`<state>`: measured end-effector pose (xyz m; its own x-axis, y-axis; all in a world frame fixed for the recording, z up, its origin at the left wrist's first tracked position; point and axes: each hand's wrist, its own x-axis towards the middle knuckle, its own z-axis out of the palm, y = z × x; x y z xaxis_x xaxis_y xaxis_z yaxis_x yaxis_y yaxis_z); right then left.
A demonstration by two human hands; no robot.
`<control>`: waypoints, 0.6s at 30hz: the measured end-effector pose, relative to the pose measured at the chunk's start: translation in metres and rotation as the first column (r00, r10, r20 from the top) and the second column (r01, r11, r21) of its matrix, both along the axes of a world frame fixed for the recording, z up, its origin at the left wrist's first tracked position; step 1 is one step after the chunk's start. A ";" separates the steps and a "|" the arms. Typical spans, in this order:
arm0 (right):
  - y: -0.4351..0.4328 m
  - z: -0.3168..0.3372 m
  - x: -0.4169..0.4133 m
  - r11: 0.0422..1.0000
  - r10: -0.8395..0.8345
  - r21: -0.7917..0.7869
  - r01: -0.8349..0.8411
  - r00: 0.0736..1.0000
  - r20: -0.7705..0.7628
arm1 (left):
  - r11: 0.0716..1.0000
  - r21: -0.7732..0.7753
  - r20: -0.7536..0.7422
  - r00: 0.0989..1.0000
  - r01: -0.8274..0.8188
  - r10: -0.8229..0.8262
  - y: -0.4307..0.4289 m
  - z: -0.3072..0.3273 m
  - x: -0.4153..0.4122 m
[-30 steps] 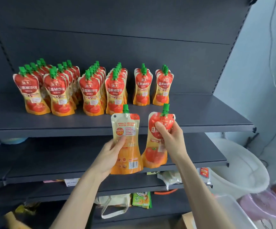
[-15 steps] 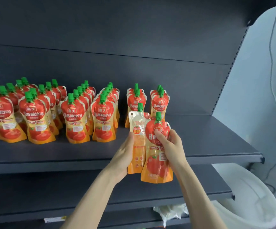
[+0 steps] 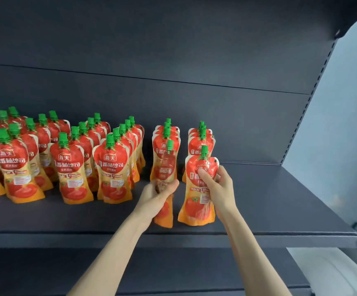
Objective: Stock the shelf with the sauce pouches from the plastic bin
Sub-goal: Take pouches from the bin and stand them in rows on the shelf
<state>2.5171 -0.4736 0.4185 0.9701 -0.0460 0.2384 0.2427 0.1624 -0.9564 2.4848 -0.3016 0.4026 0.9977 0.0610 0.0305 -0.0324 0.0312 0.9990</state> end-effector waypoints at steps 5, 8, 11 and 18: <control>0.001 0.000 0.026 0.997 -0.070 -0.031 0.071 0.996 0.047 | 0.973 0.159 0.118 0.981 -0.170 0.152 0.006 -0.005 0.034; 0.002 -0.001 0.037 0.993 -0.110 -0.039 0.113 0.991 0.071 | 0.955 0.202 0.159 0.969 -0.217 0.187 0.004 -0.009 0.052; 0.000 -0.013 0.042 0.988 -0.120 -0.087 0.126 0.990 0.073 | 0.925 0.274 0.200 0.956 -0.264 0.214 0.000 -0.015 0.060; -0.008 -0.052 0.035 0.970 -0.051 -0.236 0.060 0.998 0.044 | 0.899 0.219 0.286 0.906 -0.379 0.312 -0.001 -0.028 0.056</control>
<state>2.5522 -0.4821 0.3667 0.9577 -0.0375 0.2854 0.2816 -0.0828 -0.9559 2.5404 -0.3027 0.3748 0.8748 0.3572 0.3274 -0.2299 -0.2888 0.9294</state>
